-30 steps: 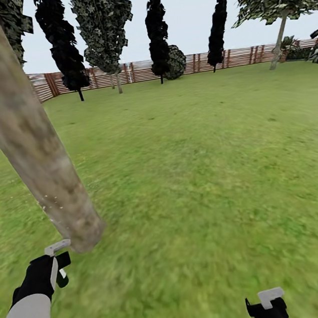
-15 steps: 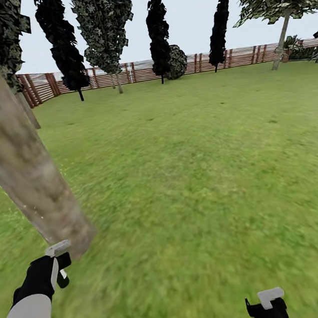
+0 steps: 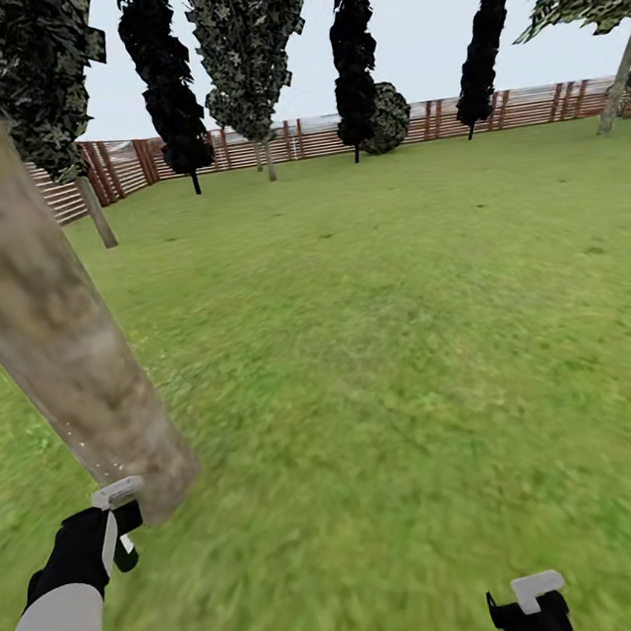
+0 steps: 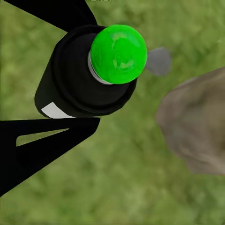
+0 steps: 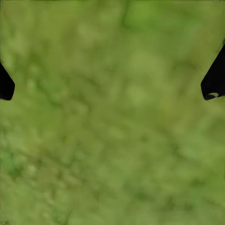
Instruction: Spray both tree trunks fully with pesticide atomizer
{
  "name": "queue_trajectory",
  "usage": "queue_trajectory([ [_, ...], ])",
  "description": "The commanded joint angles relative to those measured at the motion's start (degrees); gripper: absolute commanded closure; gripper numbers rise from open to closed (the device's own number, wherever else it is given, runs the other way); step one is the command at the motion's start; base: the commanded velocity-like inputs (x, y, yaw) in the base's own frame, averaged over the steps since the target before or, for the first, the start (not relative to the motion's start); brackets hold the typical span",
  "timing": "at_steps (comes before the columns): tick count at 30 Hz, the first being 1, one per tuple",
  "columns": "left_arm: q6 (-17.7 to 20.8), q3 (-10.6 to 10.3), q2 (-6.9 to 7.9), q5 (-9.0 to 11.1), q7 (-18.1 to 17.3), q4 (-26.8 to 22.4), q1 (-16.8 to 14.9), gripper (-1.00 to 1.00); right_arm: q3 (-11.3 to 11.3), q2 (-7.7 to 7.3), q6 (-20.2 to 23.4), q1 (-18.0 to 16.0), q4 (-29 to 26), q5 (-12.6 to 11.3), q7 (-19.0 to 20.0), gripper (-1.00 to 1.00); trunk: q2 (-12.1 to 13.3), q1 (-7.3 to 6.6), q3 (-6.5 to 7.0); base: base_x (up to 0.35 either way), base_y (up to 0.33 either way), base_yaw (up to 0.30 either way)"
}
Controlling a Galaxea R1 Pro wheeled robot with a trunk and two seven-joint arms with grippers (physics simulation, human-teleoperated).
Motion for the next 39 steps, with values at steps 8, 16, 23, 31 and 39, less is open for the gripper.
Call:
queue_trajectory([
  [8, 0.23, -0.04, -0.65, -0.19, 0.15, -0.06, -0.07, 1.00, -0.33, -0.02, -0.21, -0.03, 0.11, 0.61, -0.33, -1.00, -0.02, 0.02, -0.05, 0.053, -0.257, 0.276],
  [16, 0.23, -0.04, -0.58, -0.19, 0.25, -0.06, -0.07, 1.00, -0.33, -0.02, -0.21, -0.02, 0.11, 0.61, -0.33, -1.00, -0.02, 0.02, -0.05, 0.108, -0.267, 0.142],
  [23, 0.23, -0.04, -0.65, -0.19, 0.25, 0.03, -0.07, 1.00, -0.33, -0.02, -0.21, -0.05, 0.11, 0.61, -0.32, -1.00, -0.02, 0.02, -0.05, 0.179, -0.239, 0.012],
  [31, 0.18, -0.04, -1.03, -0.19, 0.25, 0.03, -0.07, 1.00, -0.33, -0.02, -0.21, -0.01, 0.11, 0.61, -0.33, -1.00, -0.02, 0.02, -0.05, 0.154, -0.215, 0.251],
  [39, -3.80, -5.08, -2.31, -0.27, -0.29, -2.01, -1.30, 1.00, -0.34, -0.09, -0.21, -0.05, 0.03, 0.61, -0.33, -1.00, -0.02, 0.02, -0.05, 0.007, -0.011, 0.276],
])
